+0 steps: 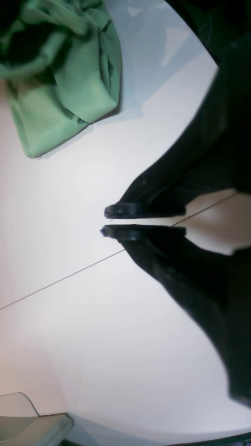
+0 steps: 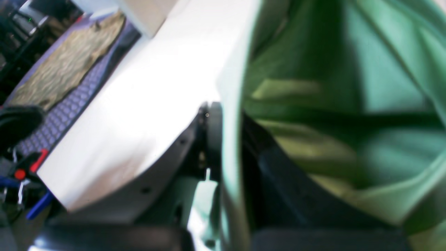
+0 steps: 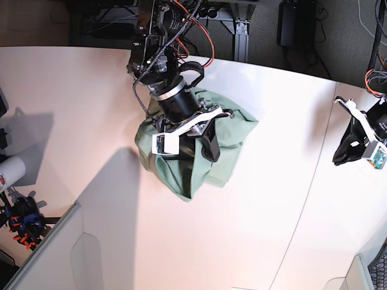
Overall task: Fold the T-shirt properly
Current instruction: 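Grasp the shirt bundle with the right gripper and lift it, then lower the shirt bundle and tuck its edges with both grippers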
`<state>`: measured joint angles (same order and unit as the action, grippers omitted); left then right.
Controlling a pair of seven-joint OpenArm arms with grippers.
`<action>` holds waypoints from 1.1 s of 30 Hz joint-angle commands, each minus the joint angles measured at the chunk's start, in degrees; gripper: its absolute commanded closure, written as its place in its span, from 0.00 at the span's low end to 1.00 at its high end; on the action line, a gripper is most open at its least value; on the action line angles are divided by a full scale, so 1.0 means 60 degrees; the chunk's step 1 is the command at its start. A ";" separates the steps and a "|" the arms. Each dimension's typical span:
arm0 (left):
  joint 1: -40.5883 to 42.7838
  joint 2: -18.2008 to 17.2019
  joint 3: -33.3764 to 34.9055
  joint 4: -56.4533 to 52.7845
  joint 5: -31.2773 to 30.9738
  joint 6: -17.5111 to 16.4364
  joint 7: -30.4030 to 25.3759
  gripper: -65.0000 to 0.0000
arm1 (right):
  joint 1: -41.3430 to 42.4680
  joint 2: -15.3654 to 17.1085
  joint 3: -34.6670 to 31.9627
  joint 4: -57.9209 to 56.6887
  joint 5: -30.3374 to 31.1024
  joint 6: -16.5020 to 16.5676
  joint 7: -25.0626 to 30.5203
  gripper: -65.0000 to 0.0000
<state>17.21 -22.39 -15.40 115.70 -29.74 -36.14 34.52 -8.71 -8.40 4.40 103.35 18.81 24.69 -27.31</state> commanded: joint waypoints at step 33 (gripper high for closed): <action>-0.0164 -0.0386 0.1169 0.0350 -0.2648 -0.0643 0.0204 0.92 | 0.0641 0.0280 -0.0055 0.1800 -0.2302 0.0091 0.1231 1.00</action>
<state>16.69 -24.34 -8.03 116.71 -44.75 -39.07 36.93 -5.74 -6.61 4.21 113.32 4.49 24.93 -21.69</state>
